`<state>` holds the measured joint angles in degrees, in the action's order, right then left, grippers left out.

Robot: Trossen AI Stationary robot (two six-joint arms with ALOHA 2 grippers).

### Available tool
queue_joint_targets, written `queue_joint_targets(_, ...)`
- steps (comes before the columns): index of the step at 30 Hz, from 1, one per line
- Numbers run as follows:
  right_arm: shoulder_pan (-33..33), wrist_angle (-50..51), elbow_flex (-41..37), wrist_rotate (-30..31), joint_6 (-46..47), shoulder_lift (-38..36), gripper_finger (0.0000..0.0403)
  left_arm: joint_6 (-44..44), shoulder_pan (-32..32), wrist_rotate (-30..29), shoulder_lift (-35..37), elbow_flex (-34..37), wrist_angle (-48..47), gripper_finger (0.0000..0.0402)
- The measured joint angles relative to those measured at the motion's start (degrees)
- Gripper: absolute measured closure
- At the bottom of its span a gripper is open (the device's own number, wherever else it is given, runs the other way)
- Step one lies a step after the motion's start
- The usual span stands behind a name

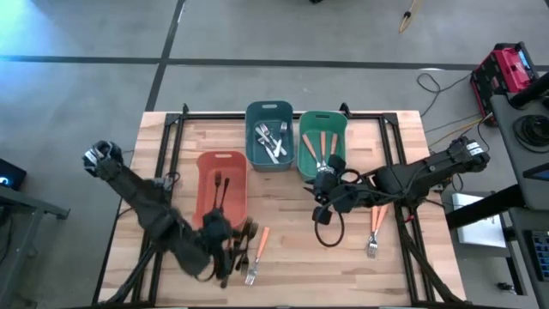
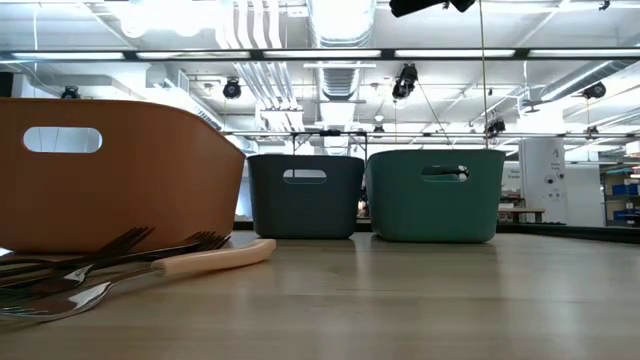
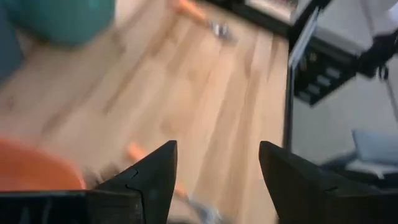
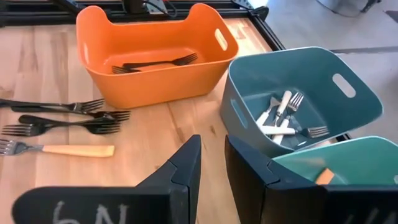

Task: Sort silverware by color (type)
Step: Put the black fork into the orange bin

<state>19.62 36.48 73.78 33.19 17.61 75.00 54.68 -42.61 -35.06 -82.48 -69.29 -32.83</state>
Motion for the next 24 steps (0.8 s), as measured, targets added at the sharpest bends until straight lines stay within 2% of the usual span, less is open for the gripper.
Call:
queue_joint_targets(6, 0.00, -2.00, 0.00, -0.11, -1.18, 0.00, 0.0338, 18.64, -6.24, 1.43, -9.16, -11.08, -22.59, 0.0192)
queue_joint_targets(9, 0.02, -2.15, 0.00, -0.15, -1.14, 0.00, 0.0339, 25.73, -8.24, 3.66, -12.91, -13.45, -28.61, 0.0192)
queue_joint_targets(14, 0.02, -2.16, 0.00, -0.54, 0.34, 0.13, 0.0335, 33.22, -9.95, 7.46, -17.18, -12.87, -29.23, 0.0192)
queue_joint_targets(20, 0.89, -2.17, 0.00, -2.14, 1.92, 0.15, 0.0332, 39.00, -10.10, 13.67, -21.90, -10.64, -28.69, 0.0197)
queue_joint_targets(24, 2.17, -2.17, 0.00, -2.13, 2.23, 0.15, 0.0337, 42.55, -10.04, 15.61, -24.23, -8.58, -28.65, 0.0204)
